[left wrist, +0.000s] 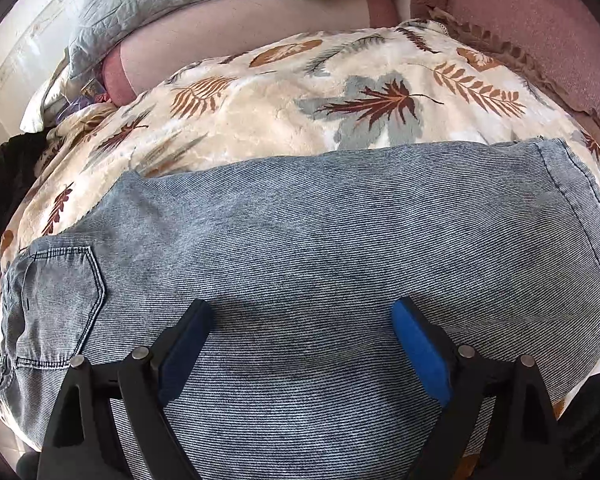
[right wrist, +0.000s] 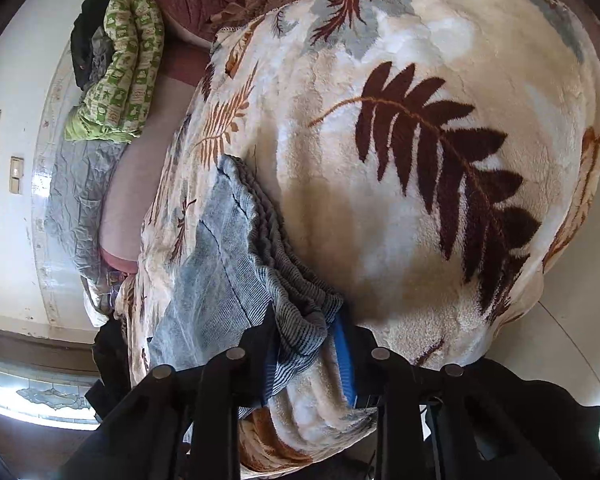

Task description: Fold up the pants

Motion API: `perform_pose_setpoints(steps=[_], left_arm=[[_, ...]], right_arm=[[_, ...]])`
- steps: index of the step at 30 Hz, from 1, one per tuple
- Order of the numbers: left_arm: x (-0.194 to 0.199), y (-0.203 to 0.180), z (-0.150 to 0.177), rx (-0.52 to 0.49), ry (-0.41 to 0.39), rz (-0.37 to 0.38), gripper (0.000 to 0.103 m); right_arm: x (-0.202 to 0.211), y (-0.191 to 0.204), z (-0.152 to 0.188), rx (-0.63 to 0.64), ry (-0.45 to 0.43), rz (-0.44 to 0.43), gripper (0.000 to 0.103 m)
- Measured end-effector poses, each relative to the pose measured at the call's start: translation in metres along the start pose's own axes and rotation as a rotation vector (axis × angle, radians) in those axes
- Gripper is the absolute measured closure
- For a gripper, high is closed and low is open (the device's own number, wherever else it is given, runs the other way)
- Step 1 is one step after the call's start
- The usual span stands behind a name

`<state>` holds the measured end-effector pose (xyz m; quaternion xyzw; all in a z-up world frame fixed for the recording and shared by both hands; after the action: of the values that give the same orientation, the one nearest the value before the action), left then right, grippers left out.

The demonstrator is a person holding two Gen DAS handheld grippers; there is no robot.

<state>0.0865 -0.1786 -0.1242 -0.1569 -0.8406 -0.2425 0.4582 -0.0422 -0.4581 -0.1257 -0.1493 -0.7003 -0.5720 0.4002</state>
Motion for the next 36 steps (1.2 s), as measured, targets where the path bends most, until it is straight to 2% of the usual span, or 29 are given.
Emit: perform_pose_setpoints(steps=[3,8,9,11,13,17,21,23,24,25,26,27,28,29,32,34,36], left_arm=[[-0.002,0.002,0.002,0.020,0.003,0.039,0.010],[-0.003,0.003,0.001,0.020,-0.008,0.078,0.012],[0.000,0.007,0.001,0.041,-0.015,0.116,0.014],[0.006,0.024,0.001,0.137,-0.051,0.213,0.033],[0.019,0.056,0.010,0.273,-0.093,0.296,0.036],[0.046,0.135,0.048,0.448,-0.154,0.198,0.036],[0.066,0.190,0.086,0.529,-0.181,0.100,0.036],[0.071,0.206,0.099,0.554,-0.180,0.077,0.036],[0.071,0.209,0.102,0.562,-0.174,0.084,0.036],[0.070,0.211,0.103,0.562,-0.165,0.097,0.036],[0.070,0.210,0.102,0.555,-0.161,0.109,0.036],[0.071,0.209,0.100,0.547,-0.163,0.115,0.036],[0.071,0.206,0.097,0.543,-0.165,0.115,0.036],[0.072,0.202,0.092,0.537,-0.168,0.123,0.036],[0.079,0.180,0.075,0.500,-0.190,0.166,0.036],[0.083,0.160,0.063,0.452,-0.207,0.186,0.036],[0.080,0.140,0.054,0.397,-0.192,0.188,0.036]], right_arm=[[0.015,0.024,0.005,0.089,-0.057,0.021,0.080],[0.034,0.106,0.038,0.345,-0.142,0.025,0.080],[0.035,0.125,0.049,0.399,-0.150,0.018,0.080],[0.032,0.159,0.078,0.500,-0.148,-0.006,0.080],[0.023,0.188,0.113,0.611,-0.138,-0.020,0.080],[-0.014,0.219,0.196,0.831,-0.069,-0.029,0.080],[-0.071,0.206,0.268,0.970,0.051,0.012,0.080],[-0.109,0.186,0.288,0.976,0.142,0.043,0.080],[-0.127,0.173,0.296,0.962,0.216,0.060,0.078],[-0.138,0.164,0.298,0.941,0.243,0.057,0.074],[-0.134,0.164,0.296,0.930,0.216,0.009,0.071],[-0.130,0.164,0.295,0.903,0.243,-0.029,0.066],[-0.125,0.163,0.294,0.857,0.300,-0.072,0.050],[-0.119,0.162,0.290,0.811,0.341,-0.103,0.040],[-0.090,0.160,0.269,0.671,0.402,-0.201,0.039],[-0.067,0.156,0.244,0.578,0.384,-0.264,0.039],[-0.056,0.145,0.212,0.471,0.365,-0.308,0.039]])
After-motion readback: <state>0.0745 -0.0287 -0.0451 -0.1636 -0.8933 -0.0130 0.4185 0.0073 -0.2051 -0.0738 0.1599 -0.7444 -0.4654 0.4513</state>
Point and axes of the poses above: each gripper's, at about its wrist camera, not at the fingertips, and x roughly against the way its jaws point, y to its left, z to its underside, the point moved 7 cm from there along -x, roughly the way its jaws point, and after that the axes turned 14 degrees about -x, right-handed, at the moved point
